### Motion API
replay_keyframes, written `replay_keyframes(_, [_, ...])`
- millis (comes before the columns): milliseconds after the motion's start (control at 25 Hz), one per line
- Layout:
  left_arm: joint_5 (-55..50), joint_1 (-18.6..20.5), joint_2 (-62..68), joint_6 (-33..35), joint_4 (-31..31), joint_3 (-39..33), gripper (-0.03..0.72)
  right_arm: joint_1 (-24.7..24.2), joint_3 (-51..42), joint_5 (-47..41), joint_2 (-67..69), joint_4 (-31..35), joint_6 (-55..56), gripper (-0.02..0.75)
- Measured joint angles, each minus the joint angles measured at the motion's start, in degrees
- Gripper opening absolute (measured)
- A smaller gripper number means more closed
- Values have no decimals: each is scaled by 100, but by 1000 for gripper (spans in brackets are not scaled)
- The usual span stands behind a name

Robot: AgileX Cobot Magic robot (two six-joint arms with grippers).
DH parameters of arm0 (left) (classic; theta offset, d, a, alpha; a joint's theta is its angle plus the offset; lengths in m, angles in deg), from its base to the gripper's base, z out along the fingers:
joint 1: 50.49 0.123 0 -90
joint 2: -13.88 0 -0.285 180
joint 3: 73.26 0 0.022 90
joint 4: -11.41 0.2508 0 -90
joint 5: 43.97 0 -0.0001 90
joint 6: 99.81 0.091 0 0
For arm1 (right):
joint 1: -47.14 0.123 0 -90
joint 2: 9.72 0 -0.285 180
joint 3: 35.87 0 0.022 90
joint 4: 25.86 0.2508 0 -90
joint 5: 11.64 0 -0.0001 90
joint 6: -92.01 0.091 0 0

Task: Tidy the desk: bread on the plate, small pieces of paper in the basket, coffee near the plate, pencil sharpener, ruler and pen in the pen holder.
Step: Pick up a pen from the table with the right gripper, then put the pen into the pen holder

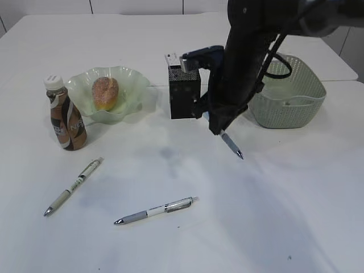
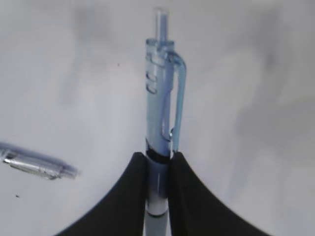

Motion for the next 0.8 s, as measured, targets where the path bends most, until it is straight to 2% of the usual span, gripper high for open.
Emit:
replay_keyframes(160, [10,0,0,0,-20,0,503,0,-29,363,-224,-27,96,104])
replay_keyframes(200, [10,0,0,0,-20,0,503,0,-218,848,-457,-104,119,104])
replay_keyframes(400, [104,0,0,0,-33,0,502,0,-922,2211,-770,-212,127,104])
replay_keyframes(440, [133,0,0,0,-36,0,501,0,-922,2211,-770,-212,127,104])
replay_keyframes(480, [166,0,0,0,-48,0,501,0,-1191,2761,-809,-251,127,104])
replay_keyframes(520, [182,0,0,0,-62,0,499,0,-1213,2761,-809,-251,127,104])
replay_keyframes(640, [255,0,0,0,-62,0,499,0,-1742,4068,-819,-287,127,104])
replay_keyframes(800, [325,0,0,0,-62,0,498,0,-2012,5234,-819,-325,127,104])
